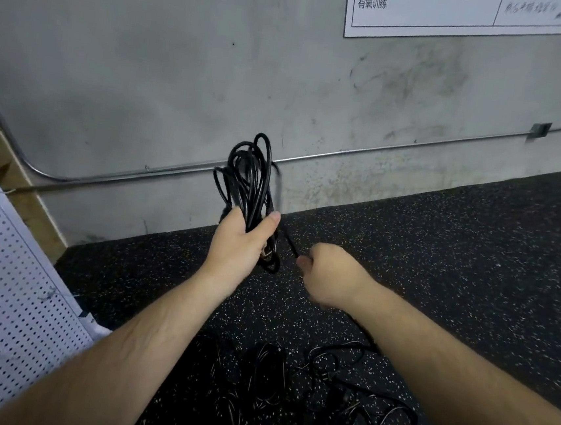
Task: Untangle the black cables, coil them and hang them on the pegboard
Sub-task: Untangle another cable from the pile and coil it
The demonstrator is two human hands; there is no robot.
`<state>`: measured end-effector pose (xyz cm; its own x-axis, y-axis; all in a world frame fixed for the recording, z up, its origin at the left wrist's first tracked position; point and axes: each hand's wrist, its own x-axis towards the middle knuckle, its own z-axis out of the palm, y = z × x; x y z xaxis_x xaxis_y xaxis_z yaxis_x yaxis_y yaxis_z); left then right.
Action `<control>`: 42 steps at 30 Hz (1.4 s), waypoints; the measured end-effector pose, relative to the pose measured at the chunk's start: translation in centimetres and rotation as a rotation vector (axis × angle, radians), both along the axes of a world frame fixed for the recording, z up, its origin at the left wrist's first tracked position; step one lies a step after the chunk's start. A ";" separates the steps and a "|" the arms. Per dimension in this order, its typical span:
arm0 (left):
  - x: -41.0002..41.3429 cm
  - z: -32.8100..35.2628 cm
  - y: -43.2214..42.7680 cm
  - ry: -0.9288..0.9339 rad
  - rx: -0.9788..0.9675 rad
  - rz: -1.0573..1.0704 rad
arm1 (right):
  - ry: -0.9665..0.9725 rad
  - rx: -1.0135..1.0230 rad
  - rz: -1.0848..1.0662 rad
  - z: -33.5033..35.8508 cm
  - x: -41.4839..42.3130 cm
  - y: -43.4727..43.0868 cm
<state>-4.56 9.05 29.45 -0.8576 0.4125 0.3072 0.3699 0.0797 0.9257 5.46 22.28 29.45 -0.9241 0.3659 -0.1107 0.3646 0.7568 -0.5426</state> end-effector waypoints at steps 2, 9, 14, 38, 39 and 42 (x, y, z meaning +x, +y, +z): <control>0.2 0.4 0.0 -0.094 0.069 -0.105 | 0.015 -0.227 -0.008 -0.3 0.1 0.0; 0.3 0.9 -0.7 -0.189 0.173 -0.216 | 0.215 -0.259 -0.174 1.0 -0.3 1.3; -0.3 1.5 -1.4 -0.300 0.280 -0.210 | 0.283 -0.500 -0.442 1.0 -0.1 3.1; -2.1 1.7 -2.9 -0.289 0.274 -0.335 | 0.671 -1.146 -0.277 3.9 1.0 3.9; -1.9 1.7 -2.9 -0.255 0.223 -0.298 | 0.697 -1.215 -0.263 4.1 1.1 4.0; -1.3 1.2 -2.5 -0.144 0.034 -0.193 | 0.728 -1.364 -0.185 4.7 1.3 4.0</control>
<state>-5.86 6.51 30.68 -0.7997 0.5648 0.2038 0.2393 -0.0116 0.9709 6.77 26.32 34.15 -0.8792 0.4765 -0.0065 -0.2442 -0.4623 -0.8524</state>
